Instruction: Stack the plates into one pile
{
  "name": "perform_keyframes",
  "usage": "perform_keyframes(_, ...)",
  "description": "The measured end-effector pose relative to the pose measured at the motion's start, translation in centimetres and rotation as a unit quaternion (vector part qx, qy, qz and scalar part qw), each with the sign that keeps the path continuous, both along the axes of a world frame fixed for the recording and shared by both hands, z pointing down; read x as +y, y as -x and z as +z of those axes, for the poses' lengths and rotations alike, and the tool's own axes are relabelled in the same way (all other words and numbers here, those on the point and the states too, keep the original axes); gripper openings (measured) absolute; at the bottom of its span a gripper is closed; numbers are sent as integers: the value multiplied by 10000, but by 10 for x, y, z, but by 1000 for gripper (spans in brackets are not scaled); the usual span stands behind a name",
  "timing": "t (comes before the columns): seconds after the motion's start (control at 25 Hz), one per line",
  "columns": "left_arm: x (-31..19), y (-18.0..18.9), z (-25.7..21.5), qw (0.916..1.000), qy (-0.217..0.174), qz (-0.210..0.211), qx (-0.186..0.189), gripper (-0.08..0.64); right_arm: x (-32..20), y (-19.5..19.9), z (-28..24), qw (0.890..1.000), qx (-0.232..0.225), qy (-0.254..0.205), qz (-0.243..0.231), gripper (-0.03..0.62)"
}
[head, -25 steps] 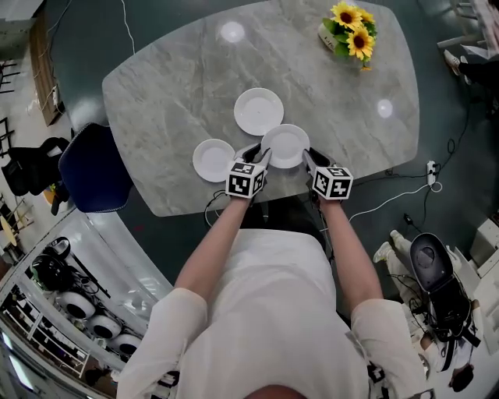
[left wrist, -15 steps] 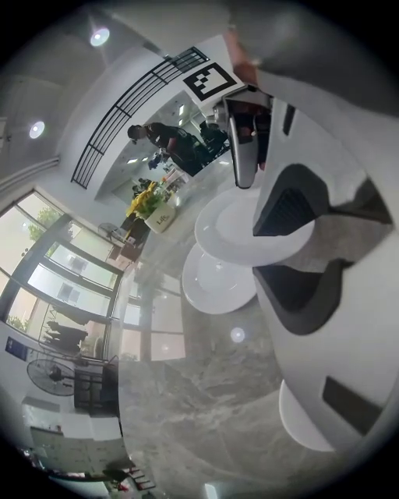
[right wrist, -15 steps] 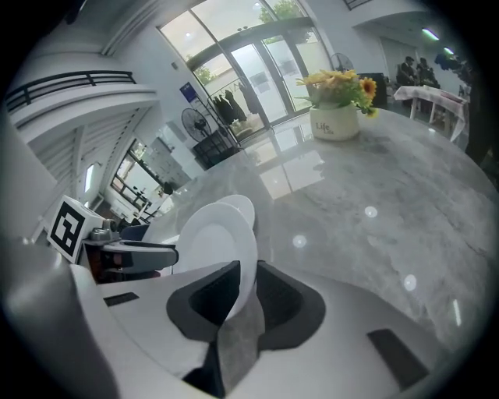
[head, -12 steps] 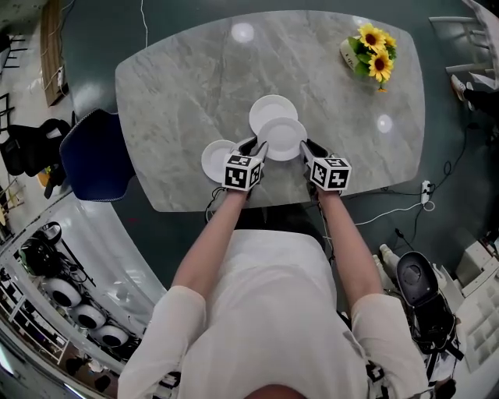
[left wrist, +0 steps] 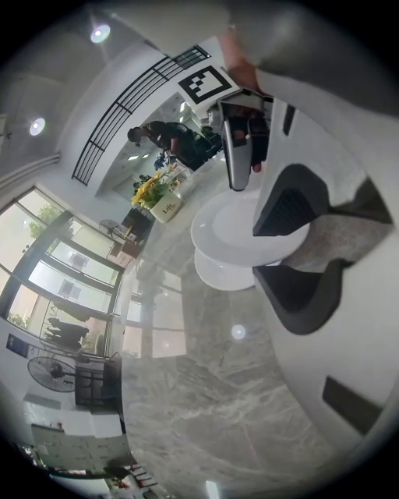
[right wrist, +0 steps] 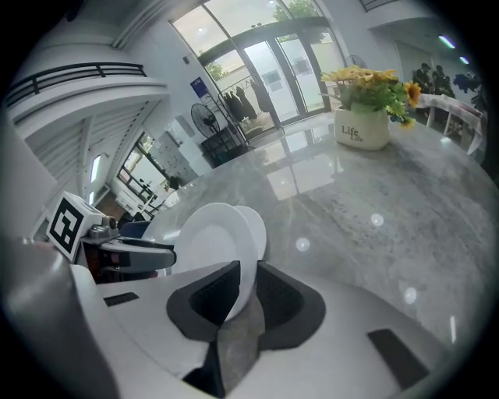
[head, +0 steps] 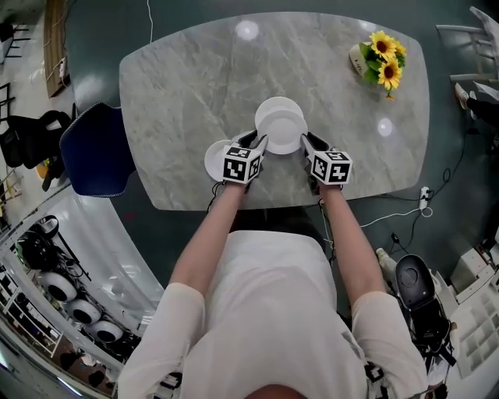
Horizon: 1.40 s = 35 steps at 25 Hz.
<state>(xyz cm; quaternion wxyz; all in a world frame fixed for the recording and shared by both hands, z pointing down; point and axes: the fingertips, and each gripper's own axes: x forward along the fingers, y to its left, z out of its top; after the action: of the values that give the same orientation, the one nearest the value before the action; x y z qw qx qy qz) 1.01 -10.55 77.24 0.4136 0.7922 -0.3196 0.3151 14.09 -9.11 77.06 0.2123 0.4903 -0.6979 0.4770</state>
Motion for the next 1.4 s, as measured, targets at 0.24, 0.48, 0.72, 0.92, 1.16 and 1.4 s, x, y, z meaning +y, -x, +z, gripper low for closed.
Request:
perform_keyframes(0.24,-18,2,3,9999,-78,111,-58,118,-13,4,6,9999,106,-34,-113,86)
perform_keyframes(0.48,-29,3,15,9996,-36,219,-182,118,-25,5,12,9989,315,-67,-342,86)
perform_keyframes(0.72,-32,3,20,9989,1,365,-279,127,-35,5,14,9945,739,-116,-737,93)
perform_keyframes(0.92,-32,1,16,9983,-114,506,-274,169,-39,9,9,9920,864,-240,-883,143)
perform_keyframes(1.16,-26,10,-1,9988,-189,444,-107,169,-33,23,-9,9900,809,-415,-1083,143)
perform_keyframes(1.4,-13,25,-16,9992,-289,279,7,161,-18,41,-18,9864,737,-465,-1395,143)
